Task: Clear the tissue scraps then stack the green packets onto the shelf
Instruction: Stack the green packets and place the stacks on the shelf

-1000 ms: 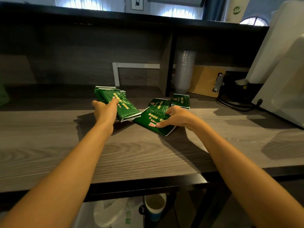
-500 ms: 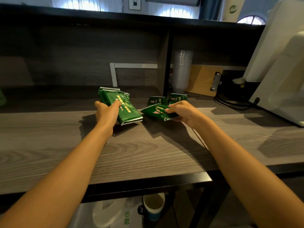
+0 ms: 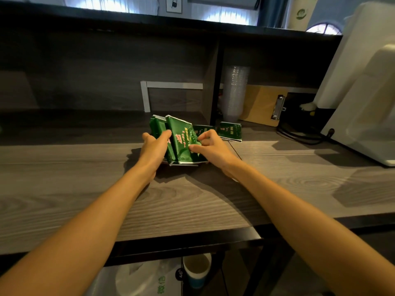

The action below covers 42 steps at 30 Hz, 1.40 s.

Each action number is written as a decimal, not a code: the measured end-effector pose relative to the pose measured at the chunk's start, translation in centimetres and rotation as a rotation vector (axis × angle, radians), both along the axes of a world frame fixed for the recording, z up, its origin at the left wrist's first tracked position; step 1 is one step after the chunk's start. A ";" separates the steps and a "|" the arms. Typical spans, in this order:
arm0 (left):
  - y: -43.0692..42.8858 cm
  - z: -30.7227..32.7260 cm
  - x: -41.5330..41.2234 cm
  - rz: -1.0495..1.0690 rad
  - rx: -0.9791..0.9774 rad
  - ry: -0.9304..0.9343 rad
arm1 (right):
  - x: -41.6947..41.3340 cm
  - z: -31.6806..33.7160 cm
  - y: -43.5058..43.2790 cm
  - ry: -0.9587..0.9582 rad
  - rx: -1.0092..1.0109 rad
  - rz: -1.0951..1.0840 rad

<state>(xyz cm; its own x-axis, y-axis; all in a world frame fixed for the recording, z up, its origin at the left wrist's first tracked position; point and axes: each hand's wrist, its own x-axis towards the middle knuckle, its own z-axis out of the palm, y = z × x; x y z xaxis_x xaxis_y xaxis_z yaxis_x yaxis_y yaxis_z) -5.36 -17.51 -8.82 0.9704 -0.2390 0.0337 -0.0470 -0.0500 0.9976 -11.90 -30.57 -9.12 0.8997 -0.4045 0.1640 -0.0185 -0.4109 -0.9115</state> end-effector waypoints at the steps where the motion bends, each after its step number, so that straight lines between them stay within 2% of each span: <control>1: 0.0 -0.1 0.1 -0.010 -0.018 0.002 | 0.4 -0.2 0.2 -0.026 -0.038 -0.011; 4: 0.1 0.0 0.3 -0.041 -0.008 0.009 | 1.1 -0.4 0.6 -0.070 -0.116 -0.009; 8: 0.7 0.2 1.1 -0.019 -0.074 0.034 | 1.4 0.6 -0.8 -0.076 -0.052 -0.107; 11: 0.8 0.1 1.8 0.048 -0.066 -0.010 | 2.2 0.8 -3.1 0.086 -0.378 -0.217; 13: 0.7 0.0 2.0 0.063 -0.063 -0.022 | 2.7 0.6 -3.6 0.248 -0.597 -0.177; 17: 0.6 0.1 2.2 0.064 -0.042 -0.034 | 3.2 -0.1 -3.0 0.398 -0.733 -0.056; 20: 0.7 0.1 2.3 0.060 -0.032 -0.033 | 2.9 -0.2 -2.3 0.367 -0.830 -0.081; 25: 0.8 0.2 2.1 0.062 -0.028 -0.035 | 1.6 0.4 -2.7 0.029 -0.651 -0.282; 27: 0.9 0.3 2.0 0.071 -0.027 -0.041 | 1.1 0.5 -3.0 -0.001 -0.663 -0.372; 29: 1.0 0.3 1.8 0.075 -0.034 -0.053 | 1.0 0.4 -3.2 0.076 -0.716 -0.381; 32: 1.2 0.3 1.6 0.080 -0.031 -0.078 | 0.8 0.2 -2.9 0.327 -0.698 -0.336; 34: 1.4 0.3 1.5 0.096 -0.032 -0.088 | 0.6 0.4 -2.6 0.419 -0.710 -0.325; 37: 1.4 0.3 1.4 0.108 -0.033 -0.104 | 0.8 0.6 -2.8 0.451 -0.621 -0.322; 42: 1.5 0.3 1.2 0.120 -0.028 -0.121 | 1.4 0.6 -2.5 0.387 -0.292 -0.319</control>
